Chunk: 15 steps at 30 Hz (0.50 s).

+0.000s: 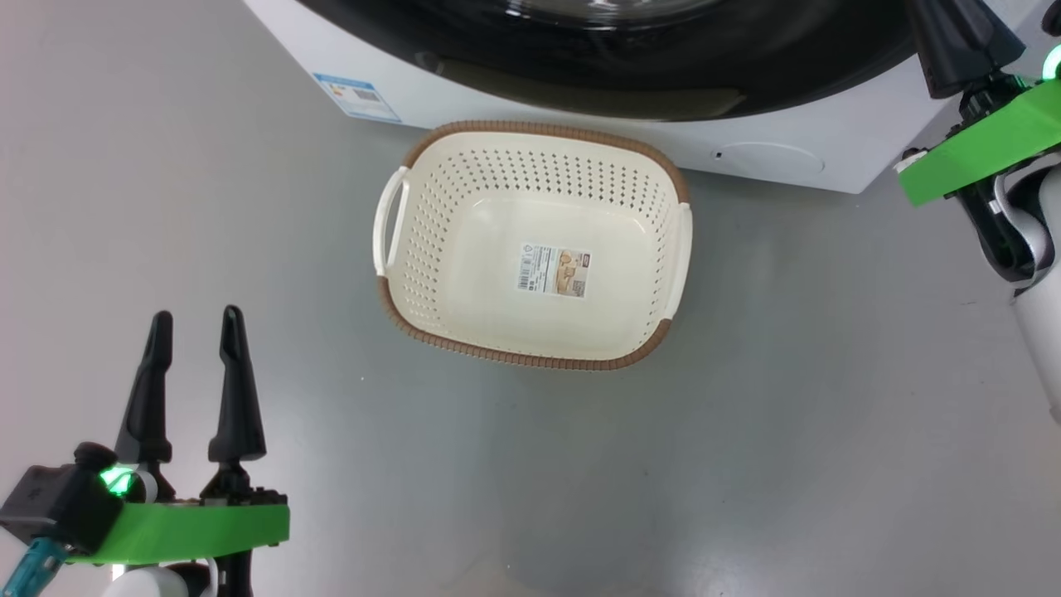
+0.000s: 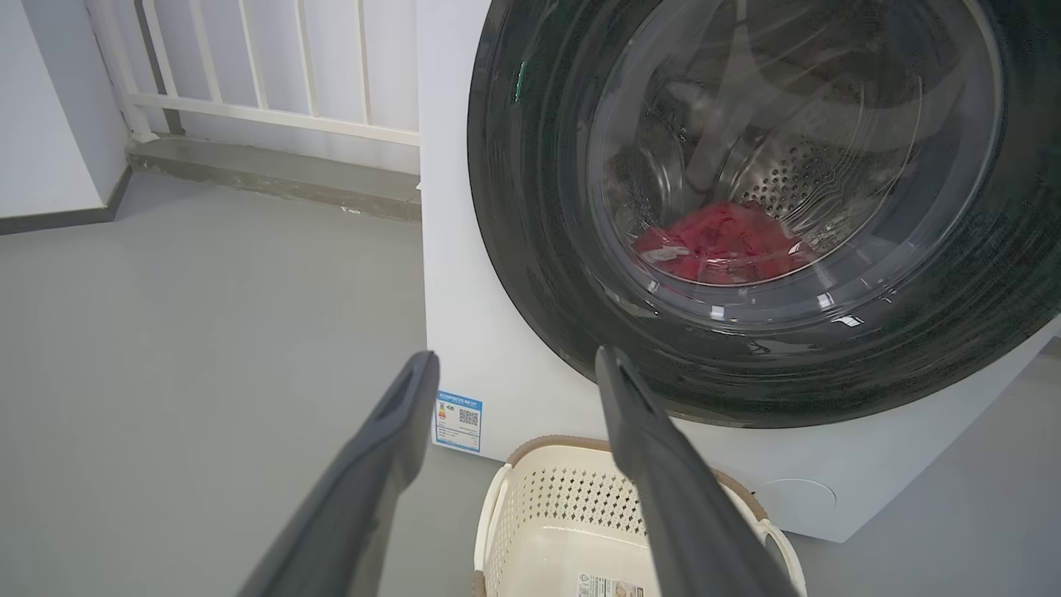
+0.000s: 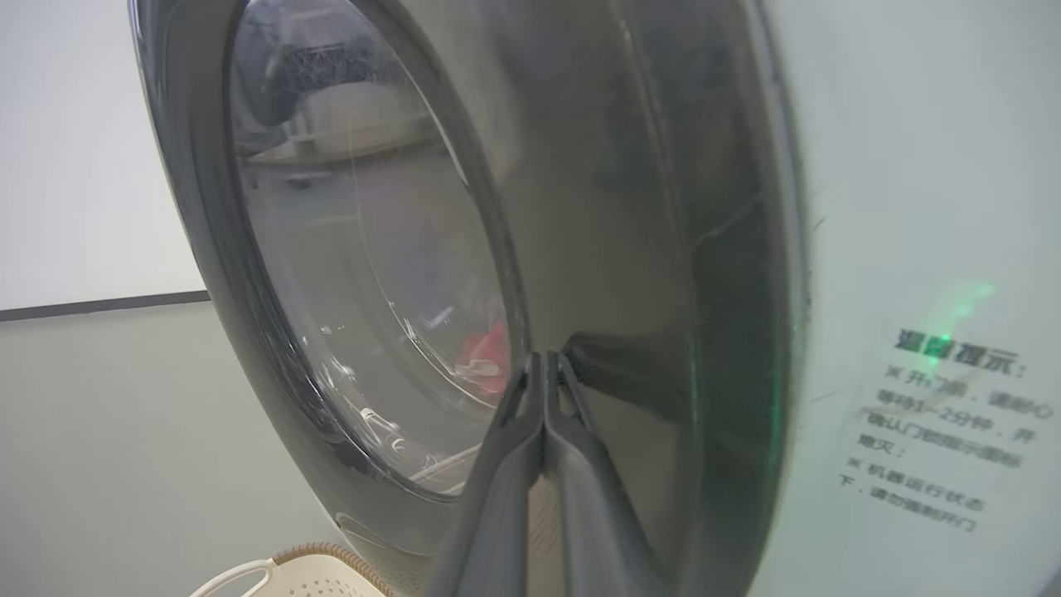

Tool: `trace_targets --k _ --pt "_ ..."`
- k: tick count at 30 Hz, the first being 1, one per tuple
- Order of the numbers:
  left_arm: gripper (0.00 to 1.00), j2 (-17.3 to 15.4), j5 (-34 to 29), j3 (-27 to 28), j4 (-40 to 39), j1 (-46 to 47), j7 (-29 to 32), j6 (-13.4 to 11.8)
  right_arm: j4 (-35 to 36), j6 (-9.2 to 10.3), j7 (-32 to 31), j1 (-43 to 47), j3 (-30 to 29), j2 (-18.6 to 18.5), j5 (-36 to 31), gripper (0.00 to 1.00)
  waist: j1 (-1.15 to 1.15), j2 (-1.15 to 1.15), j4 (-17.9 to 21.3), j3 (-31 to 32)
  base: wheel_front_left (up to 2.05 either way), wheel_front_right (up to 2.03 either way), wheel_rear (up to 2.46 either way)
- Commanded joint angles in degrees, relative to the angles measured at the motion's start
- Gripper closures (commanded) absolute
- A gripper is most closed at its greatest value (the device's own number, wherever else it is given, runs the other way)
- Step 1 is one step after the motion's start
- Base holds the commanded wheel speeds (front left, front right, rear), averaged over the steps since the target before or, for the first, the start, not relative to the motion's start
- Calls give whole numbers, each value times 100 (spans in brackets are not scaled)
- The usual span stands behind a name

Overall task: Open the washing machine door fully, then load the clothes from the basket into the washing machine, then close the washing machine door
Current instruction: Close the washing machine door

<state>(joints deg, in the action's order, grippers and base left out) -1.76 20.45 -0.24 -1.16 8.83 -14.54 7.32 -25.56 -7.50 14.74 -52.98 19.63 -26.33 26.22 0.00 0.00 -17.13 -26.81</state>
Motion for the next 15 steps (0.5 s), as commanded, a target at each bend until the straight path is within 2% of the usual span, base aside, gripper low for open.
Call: trace_targets --k 1,15 --pt "0 -112 49 192 -135 71 -46 16 58 1 26 -100 -46 -38 13 100 0 0 -67 -76 0 0 0" --pt "0 -112 30 241 -79 81 -46 16 -152 1 26 -176 1 106 -41 100 0 0 -12 68 0 0 0"
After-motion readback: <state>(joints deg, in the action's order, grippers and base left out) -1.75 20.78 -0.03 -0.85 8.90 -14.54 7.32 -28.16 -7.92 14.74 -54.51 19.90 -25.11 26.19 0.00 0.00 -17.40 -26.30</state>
